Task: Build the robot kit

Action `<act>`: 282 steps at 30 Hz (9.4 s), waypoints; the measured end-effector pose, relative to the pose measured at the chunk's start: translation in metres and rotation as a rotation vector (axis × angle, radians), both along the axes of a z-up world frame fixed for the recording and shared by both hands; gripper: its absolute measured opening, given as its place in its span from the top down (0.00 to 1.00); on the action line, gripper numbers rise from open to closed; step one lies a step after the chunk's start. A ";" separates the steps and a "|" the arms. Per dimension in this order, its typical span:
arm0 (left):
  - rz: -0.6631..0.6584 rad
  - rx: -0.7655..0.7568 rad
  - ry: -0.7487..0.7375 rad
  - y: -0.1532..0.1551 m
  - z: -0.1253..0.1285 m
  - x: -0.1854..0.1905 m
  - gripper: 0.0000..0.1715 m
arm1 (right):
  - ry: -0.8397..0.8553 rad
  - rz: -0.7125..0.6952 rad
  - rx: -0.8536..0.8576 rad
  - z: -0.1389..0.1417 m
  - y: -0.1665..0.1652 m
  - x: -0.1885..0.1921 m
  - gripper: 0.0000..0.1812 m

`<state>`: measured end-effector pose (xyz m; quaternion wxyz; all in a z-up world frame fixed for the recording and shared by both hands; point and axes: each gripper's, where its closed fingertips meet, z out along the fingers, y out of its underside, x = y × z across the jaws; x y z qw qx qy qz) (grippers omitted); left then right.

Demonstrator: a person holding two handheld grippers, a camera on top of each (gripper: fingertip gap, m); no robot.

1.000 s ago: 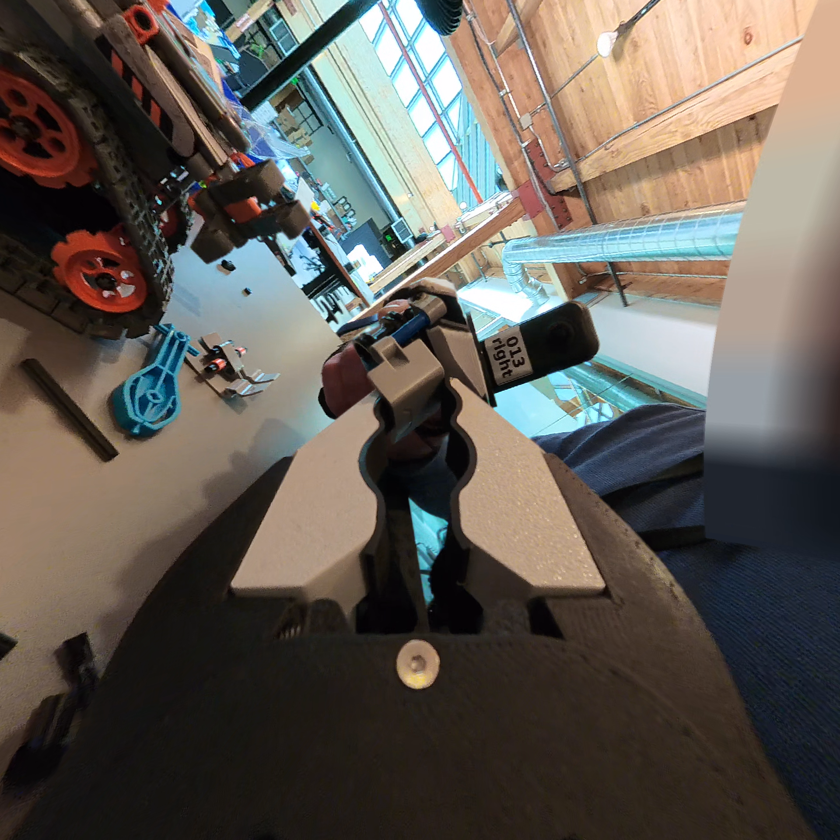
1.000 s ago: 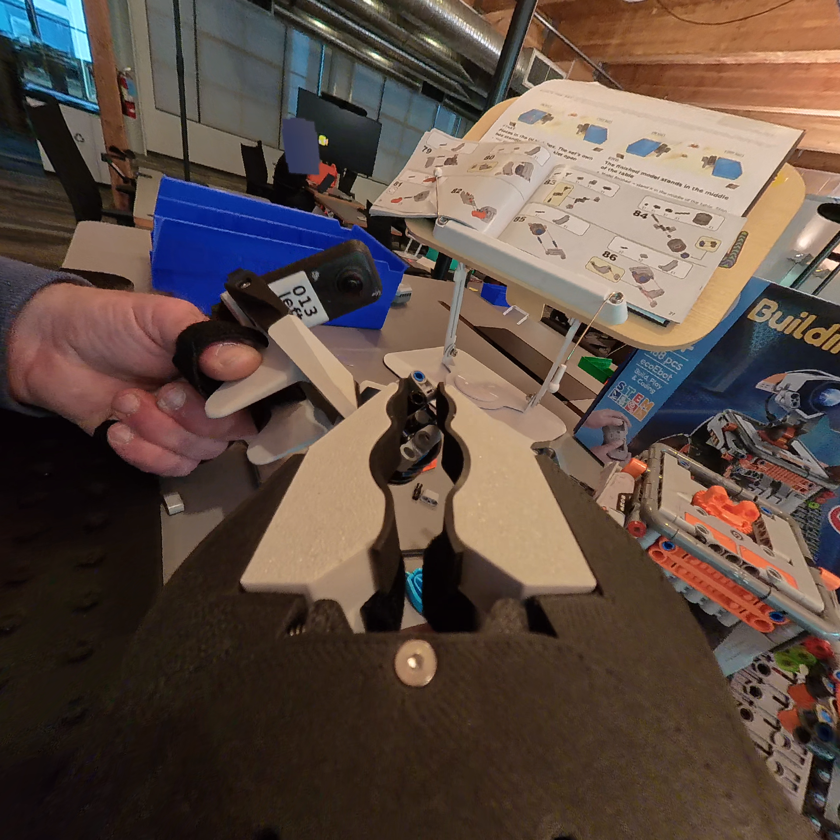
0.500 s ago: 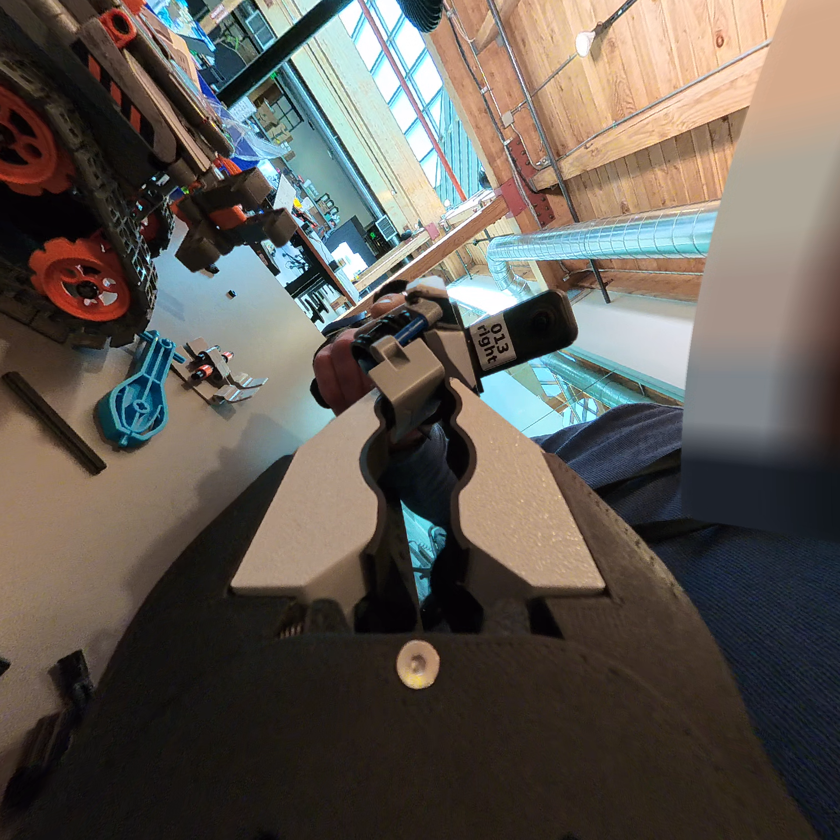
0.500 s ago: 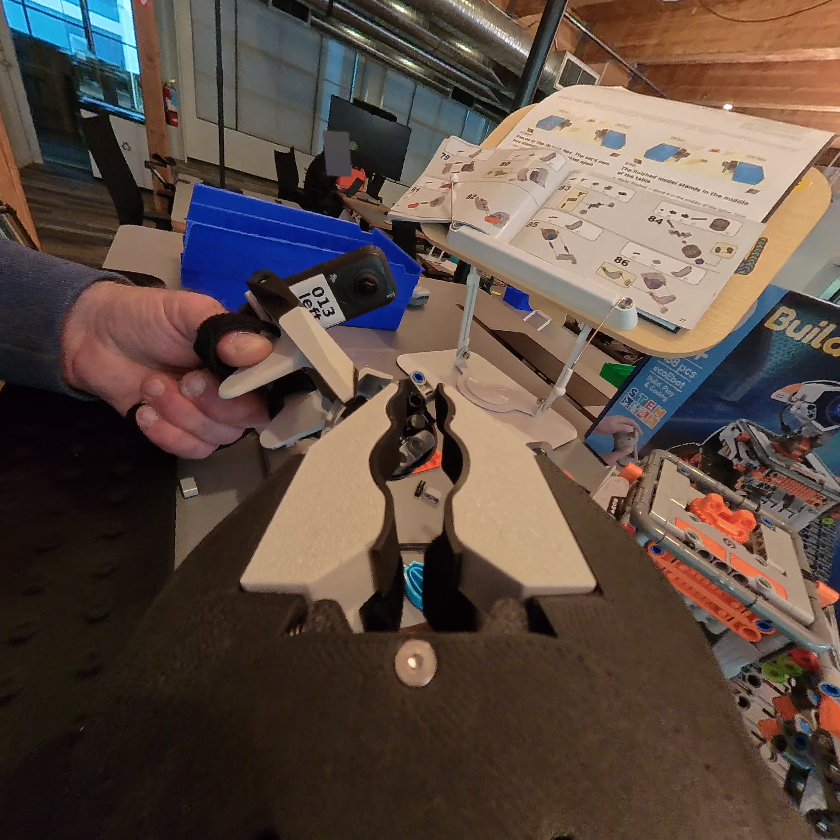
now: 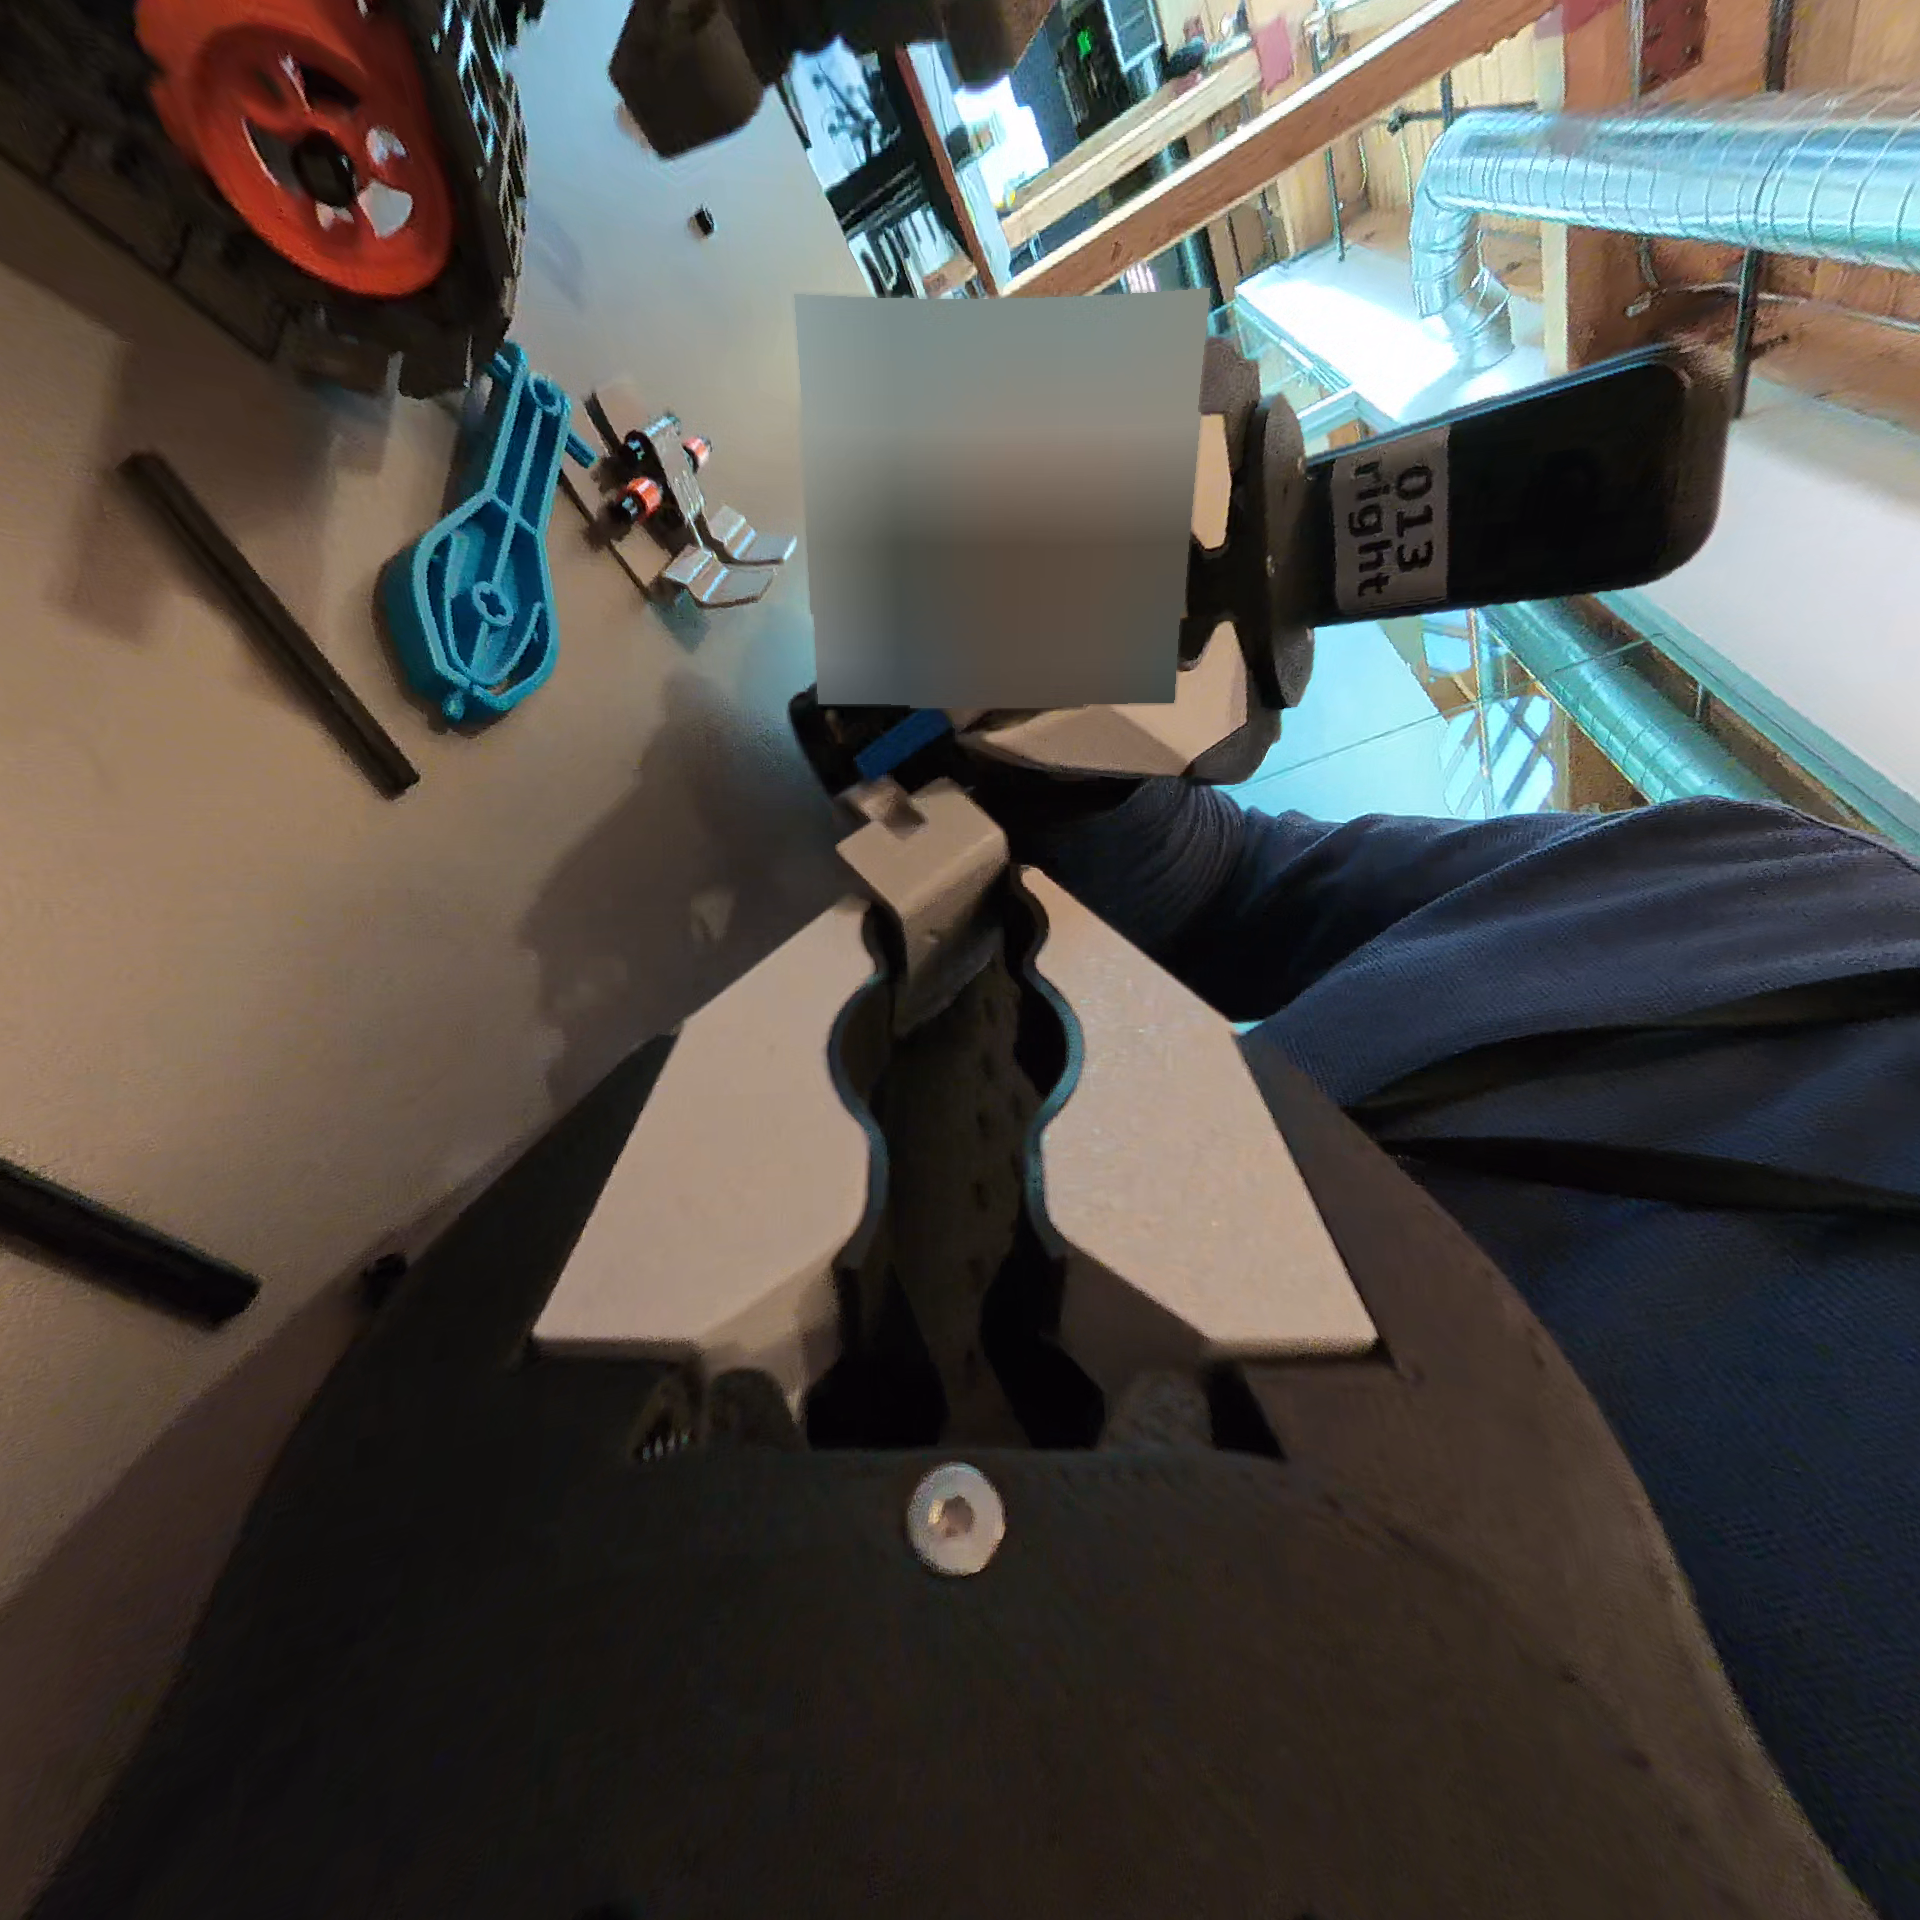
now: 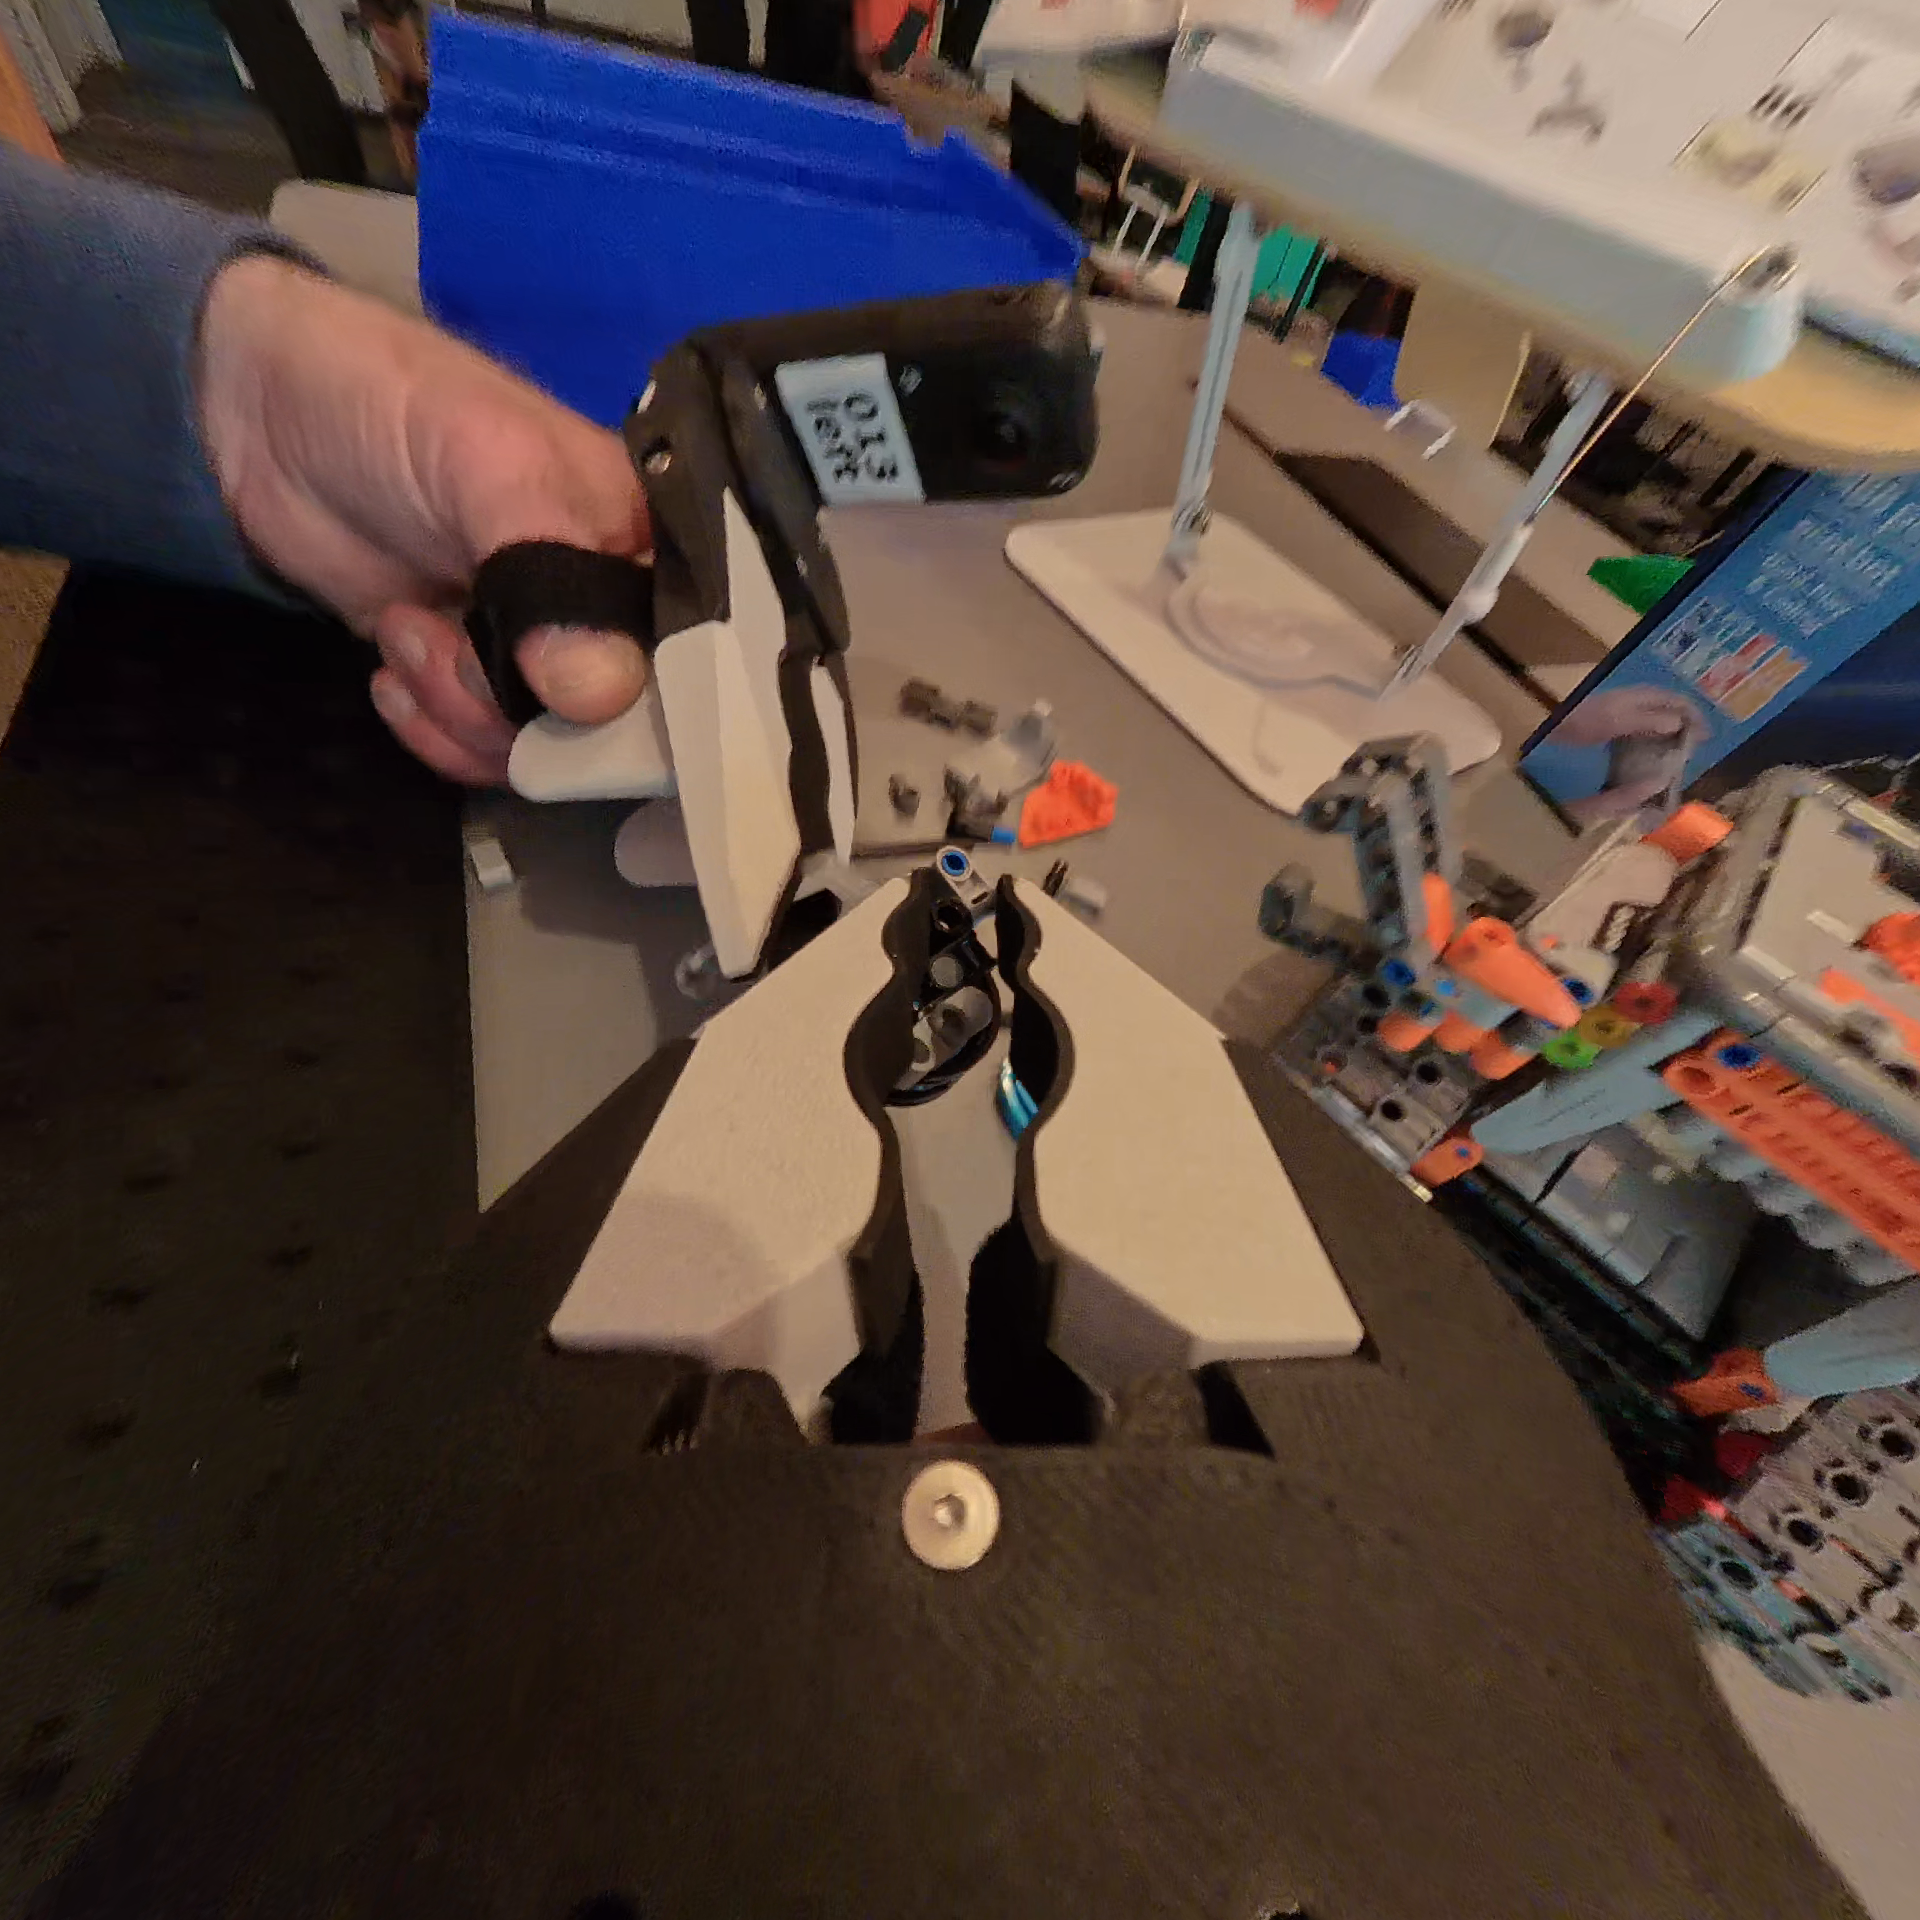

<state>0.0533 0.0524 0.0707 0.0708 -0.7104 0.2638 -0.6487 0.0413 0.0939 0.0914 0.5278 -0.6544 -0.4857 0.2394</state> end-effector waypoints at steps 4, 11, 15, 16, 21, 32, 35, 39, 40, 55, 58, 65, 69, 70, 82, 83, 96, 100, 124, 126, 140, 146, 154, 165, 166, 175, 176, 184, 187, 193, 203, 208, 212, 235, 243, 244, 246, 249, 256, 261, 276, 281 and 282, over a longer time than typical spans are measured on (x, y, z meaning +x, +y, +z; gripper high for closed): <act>-0.048 0.000 0.125 -0.004 -0.022 0.003 0.92 | -0.056 0.024 -0.064 -0.018 -0.007 0.003 0.95; -0.078 0.104 0.265 -0.006 -0.041 0.001 0.76 | -0.133 0.026 -0.150 -0.040 -0.008 0.010 0.95; -0.069 0.199 0.313 -0.003 -0.042 -0.003 0.74 | -0.193 0.029 -0.203 -0.054 -0.011 0.016 0.95; -0.060 0.189 0.308 -0.002 -0.040 -0.005 0.70 | -0.205 0.032 -0.202 -0.057 -0.011 0.016 0.95; -0.050 0.205 0.268 0.000 -0.030 -0.011 0.96 | -0.198 0.051 -0.221 -0.056 -0.014 0.015 0.94; -0.040 -0.076 -0.274 -0.011 0.049 -0.002 1.00 | -0.137 0.080 0.064 0.001 -0.029 -0.014 0.53; -0.021 -0.104 -0.340 -0.011 0.057 0.002 0.95 | -0.117 0.090 0.068 0.007 -0.032 -0.025 0.73; -0.008 -0.121 -0.353 -0.010 0.058 0.000 0.86 | -0.117 0.101 0.037 0.013 -0.032 -0.025 0.74; 0.017 -0.112 -0.319 -0.006 0.055 -0.003 0.83 | -0.135 0.119 0.018 0.013 -0.033 -0.024 0.74; 0.183 0.128 0.072 0.010 0.007 -0.073 0.74 | -1.039 0.561 -0.279 -0.086 -0.055 -0.023 0.73; 0.163 0.146 0.095 0.008 0.004 -0.076 0.73 | -1.073 0.594 -0.300 -0.085 -0.058 -0.023 0.68; 0.144 0.173 0.062 0.003 0.010 -0.079 0.73 | -0.879 0.463 -0.287 -0.047 -0.037 -0.004 0.73; 0.133 0.203 0.060 0.001 0.011 -0.076 0.73 | -0.836 0.425 -0.249 -0.050 -0.027 0.012 0.82; 0.127 0.206 0.070 0.000 0.010 -0.075 0.74 | -0.848 0.417 -0.242 -0.054 -0.025 0.014 0.84; 0.084 0.286 0.137 -0.009 0.001 -0.065 0.75 | -0.841 0.471 -0.230 -0.072 -0.031 0.005 0.94; 0.081 0.294 0.141 -0.009 0.000 -0.065 0.75 | -0.812 0.457 -0.240 -0.068 -0.030 0.004 0.94; 0.100 0.530 0.134 -0.012 0.011 -0.056 0.72 | -0.333 0.307 -0.328 -0.004 -0.028 -0.024 0.94; 0.150 0.637 0.107 -0.007 0.023 -0.054 0.68 | -0.142 0.289 -0.336 0.024 -0.029 -0.039 0.94; 0.351 0.575 -0.220 0.004 0.079 -0.070 0.65 | 0.611 0.302 -0.542 0.101 -0.015 -0.058 0.94; 0.344 0.583 -0.224 0.005 0.082 -0.066 0.66 | 0.655 0.339 -0.586 0.102 -0.017 -0.059 0.94; 0.331 0.633 -0.281 0.004 0.097 -0.046 0.82 | 0.742 0.376 -0.669 0.100 -0.018 -0.061 0.93; 0.324 0.632 -0.281 0.007 0.100 -0.049 0.82 | 0.650 0.360 -0.590 0.099 -0.016 -0.046 0.89; 0.329 0.639 -0.291 0.011 0.105 -0.050 0.82 | 0.419 0.360 -0.504 0.081 -0.027 -0.027 0.86; 0.323 0.756 -0.210 0.015 0.101 -0.040 0.82 | 0.496 0.371 -0.514 0.089 -0.033 -0.027 0.91; 0.328 0.774 -0.197 0.016 0.101 -0.040 0.82 | 0.502 0.371 -0.524 0.089 -0.032 -0.027 0.92; 0.325 0.959 -0.040 0.021 0.099 -0.036 0.82 | 0.385 0.295 -0.347 0.088 -0.026 -0.022 0.97; 0.324 0.979 -0.022 0.022 0.099 -0.036 0.82 | 0.353 0.278 -0.315 0.088 -0.025 -0.022 0.97; 0.312 1.124 0.070 0.026 0.100 -0.035 0.82 | 0.335 0.263 -0.284 0.095 -0.024 -0.018 0.94; 0.297 1.156 0.091 0.025 0.098 -0.033 0.82 | 0.377 0.274 -0.320 0.095 -0.023 -0.017 0.95; 0.301 1.177 0.105 0.025 0.098 -0.033 0.82 | 0.376 0.278 -0.352 0.088 -0.022 -0.016 0.94; 0.297 1.202 0.080 0.020 0.103 -0.036 0.82 | 0.415 0.338 -0.406 0.088 -0.027 -0.020 0.97; 0.295 1.188 0.070 0.020 0.103 -0.037 0.82 | 0.435 0.357 -0.407 0.091 -0.029 -0.022 0.98; 0.281 1.140 0.083 0.022 0.105 -0.051 0.69 | 0.506 0.350 -0.410 0.097 -0.024 -0.020 0.98; 0.337 1.038 0.721 0.036 0.064 -0.235 0.82 | 0.719 0.293 -0.352 0.101 0.000 0.040 0.98; 0.476 1.131 0.873 0.042 0.121 -0.311 0.84 | 0.708 0.316 -0.335 0.099 -0.003 0.040 0.98; 0.498 1.140 0.898 0.043 0.127 -0.323 0.84 | 0.703 0.317 -0.331 0.099 -0.004 0.039 0.98; 0.538 1.135 0.955 0.045 0.135 -0.349 0.85 | 0.697 0.317 -0.327 0.099 -0.004 0.037 0.98; 0.562 1.103 1.049 0.047 0.136 -0.387 0.86 | 0.689 0.310 -0.323 0.101 -0.003 0.032 0.98; 0.580 0.796 1.108 0.060 0.090 -0.445 0.88 | 0.685 0.323 -0.335 0.103 0.000 -0.002 0.98; 0.534 0.642 1.071 0.081 0.035 -0.456 0.89 | 0.705 0.316 -0.334 0.101 0.007 -0.020 0.98; 0.358 0.565 1.211 0.130 -0.041 -0.454 0.90 | 0.671 0.274 -0.343 0.082 0.024 -0.030 0.98; 0.328 0.528 1.223 0.133 -0.051 -0.452 0.91 | 0.660 0.277 -0.343 0.081 0.024 -0.031 0.98; 0.325 0.515 1.247 0.133 -0.054 -0.455 0.91 | 0.661 0.276 -0.341 0.081 0.024 -0.031 0.98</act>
